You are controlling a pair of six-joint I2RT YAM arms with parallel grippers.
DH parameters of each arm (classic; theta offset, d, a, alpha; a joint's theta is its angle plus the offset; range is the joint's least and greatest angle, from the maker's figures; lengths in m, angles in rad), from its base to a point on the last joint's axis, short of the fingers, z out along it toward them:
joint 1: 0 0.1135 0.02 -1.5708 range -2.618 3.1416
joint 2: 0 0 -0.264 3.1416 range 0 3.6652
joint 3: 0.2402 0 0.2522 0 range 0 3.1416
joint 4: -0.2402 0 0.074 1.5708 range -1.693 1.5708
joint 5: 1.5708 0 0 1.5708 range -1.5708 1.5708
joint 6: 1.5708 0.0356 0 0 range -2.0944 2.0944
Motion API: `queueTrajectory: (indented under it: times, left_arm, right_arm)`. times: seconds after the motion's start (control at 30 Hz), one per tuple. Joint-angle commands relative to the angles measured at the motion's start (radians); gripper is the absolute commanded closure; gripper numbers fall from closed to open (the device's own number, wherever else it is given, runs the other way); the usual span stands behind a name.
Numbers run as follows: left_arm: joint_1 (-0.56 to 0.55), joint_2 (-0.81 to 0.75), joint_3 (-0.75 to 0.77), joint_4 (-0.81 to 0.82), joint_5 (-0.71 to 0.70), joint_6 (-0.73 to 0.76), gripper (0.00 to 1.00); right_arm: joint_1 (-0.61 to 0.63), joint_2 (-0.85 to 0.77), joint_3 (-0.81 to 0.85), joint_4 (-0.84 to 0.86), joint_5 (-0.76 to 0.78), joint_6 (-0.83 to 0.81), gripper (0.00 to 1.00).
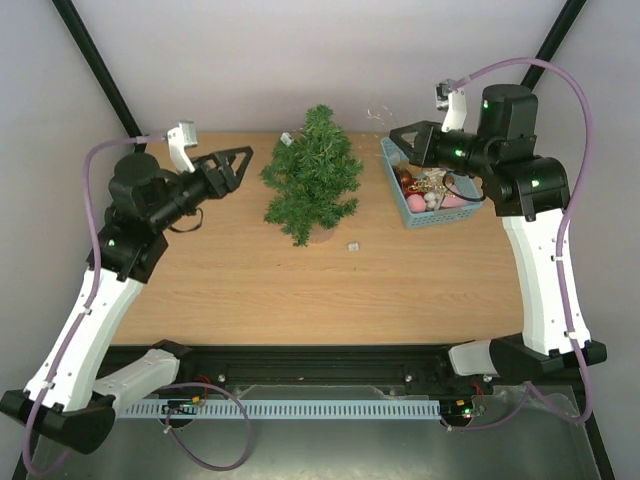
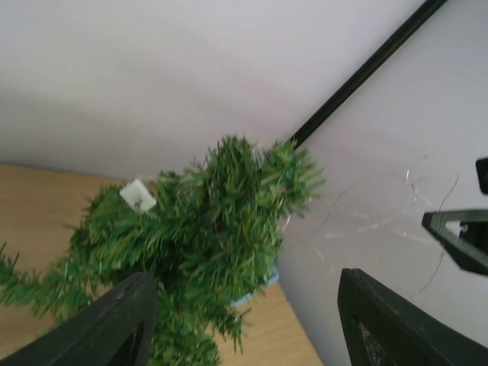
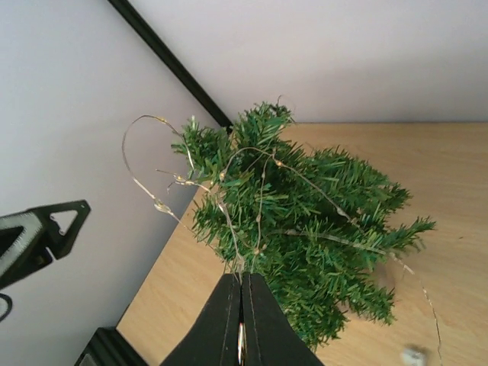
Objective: Decorate the small christmas tree
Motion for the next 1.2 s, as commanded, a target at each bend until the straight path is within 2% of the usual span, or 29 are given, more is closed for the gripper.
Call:
queueTrajectory:
  times: [0.0, 0.23, 0.37, 0.53, 0.67, 0.77, 0.97, 1.07, 1.17]
  left_arm:
    - [-0.058, -0.057, -0.1, -0.083, -0.05, 0.022, 0.34]
    - [-0.309, -0.169, -0.358, -0.057, -0.205, -0.032, 0.37]
    - [-0.5, -0.177, -0.465, 0.021, -0.358, -0.091, 0.35]
    - [-0.749, -0.032, -0.494, 0.16, -0.585, -0.134, 0.31]
    - [-0.876, 0.16, -0.507, 0.317, -0.752, -0.205, 0.28]
    - [-0.945, 0.32, -0.483, 0.433, -0.88, -0.22, 0.25]
    - [-0.956, 0.628, -0.339, 0.523, -1.035, -0.231, 0.15]
    - [-0.957, 0.679, -0.322, 0.62, -1.054, -0.186, 0.14]
    - [-0.988, 0.635, -0.305, 0.691, -1.112, -0.088, 0.14]
  right_arm:
    - [0.002, -0.014, -0.033, -0.047, -0.079, 0.031, 0.99]
    - [0.002, 0.001, -0.028, -0.046, -0.097, 0.035, 0.99]
    - [0.002, 0.014, 0.003, -0.082, -0.105, 0.026, 0.99]
    - [0.002, 0.018, 0.008, -0.102, -0.099, 0.013, 0.99]
    - [0.002, 0.021, 0.012, -0.099, -0.104, 0.017, 0.99]
    - [0.002, 0.017, 0.01, -0.096, -0.102, 0.024, 0.99]
    - [0.002, 0.011, 0.009, -0.115, -0.11, 0.043, 0.99]
    - [0.001, 0.006, 0.003, -0.132, -0.104, 0.036, 0.99]
    - [0.002, 0.003, -0.006, -0.151, -0.082, 0.022, 0.99]
